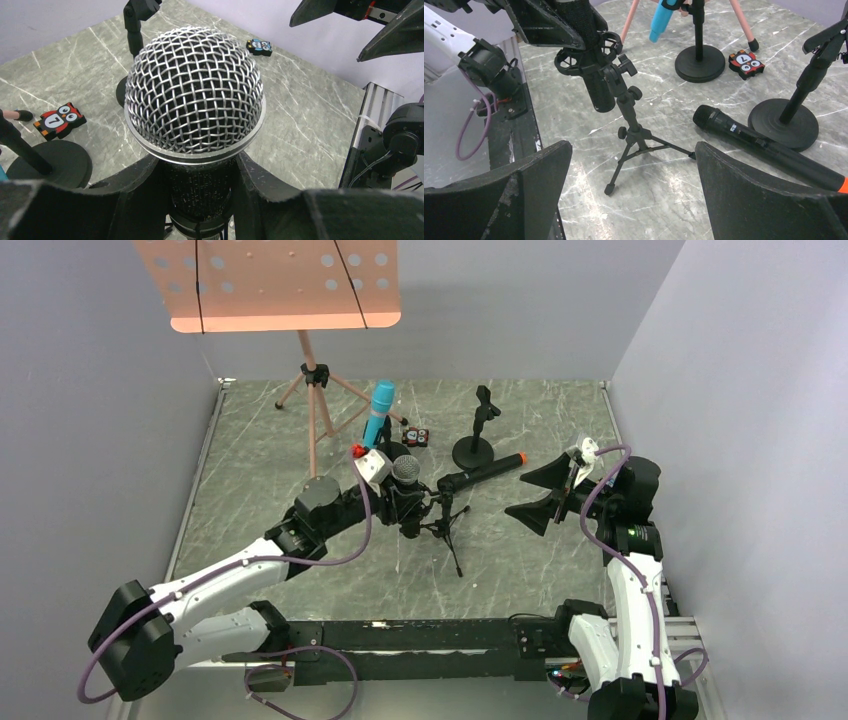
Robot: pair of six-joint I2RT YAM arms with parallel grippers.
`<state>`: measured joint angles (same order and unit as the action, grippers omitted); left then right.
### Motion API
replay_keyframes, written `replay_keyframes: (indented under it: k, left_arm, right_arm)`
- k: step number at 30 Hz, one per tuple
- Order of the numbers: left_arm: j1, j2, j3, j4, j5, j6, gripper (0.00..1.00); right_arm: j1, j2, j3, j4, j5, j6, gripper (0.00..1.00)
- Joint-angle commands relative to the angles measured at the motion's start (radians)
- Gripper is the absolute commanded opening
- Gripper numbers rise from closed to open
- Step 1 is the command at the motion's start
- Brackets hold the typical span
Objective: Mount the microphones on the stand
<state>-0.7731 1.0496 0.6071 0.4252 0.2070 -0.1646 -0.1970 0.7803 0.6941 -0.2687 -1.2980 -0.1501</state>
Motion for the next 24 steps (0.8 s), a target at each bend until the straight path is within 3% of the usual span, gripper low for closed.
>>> replay_keyframes:
  k: [1,3,8,10,15,18,21,24]
  left_arm:
    - [-0.004,0.023,-0.044,-0.016,-0.026,-0.04,0.02]
    - [-0.003,0.023,-0.042,-0.026,-0.029,-0.052,0.1]
    - [-0.003,-0.02,0.002,-0.109,-0.082,-0.097,0.67]
    - [-0.003,-0.053,0.024,-0.152,-0.103,-0.107,0.8]
    - [-0.002,-0.154,0.071,-0.289,-0.138,-0.087,0.92]
    - [-0.002,-0.239,0.052,-0.333,-0.163,-0.083,0.99]
    - [-0.002,-0.345,0.016,-0.387,-0.191,-0.089,0.99]
    - [-0.003,-0.473,-0.053,-0.446,-0.204,-0.136,0.99]
  right_arm:
    - [-0.004,0.006,0.001,0.018,-0.007,-0.028,1.0]
    - [-0.004,0.007,0.001,0.016,-0.006,-0.029,1.0]
    - [-0.004,0.011,0.002,0.012,-0.003,-0.036,1.0]
    - [-0.004,0.01,0.003,0.005,-0.004,-0.046,1.0]
    - [-0.002,0.008,-0.001,-0.03,-0.022,-0.107,1.0]
    - [0.013,0.02,0.003,-0.109,-0.044,-0.236,1.0]
    - [0.076,0.086,0.019,-0.268,-0.037,-0.517,1.0]
    - [0.206,0.191,0.065,-0.559,0.002,-0.971,1.0]
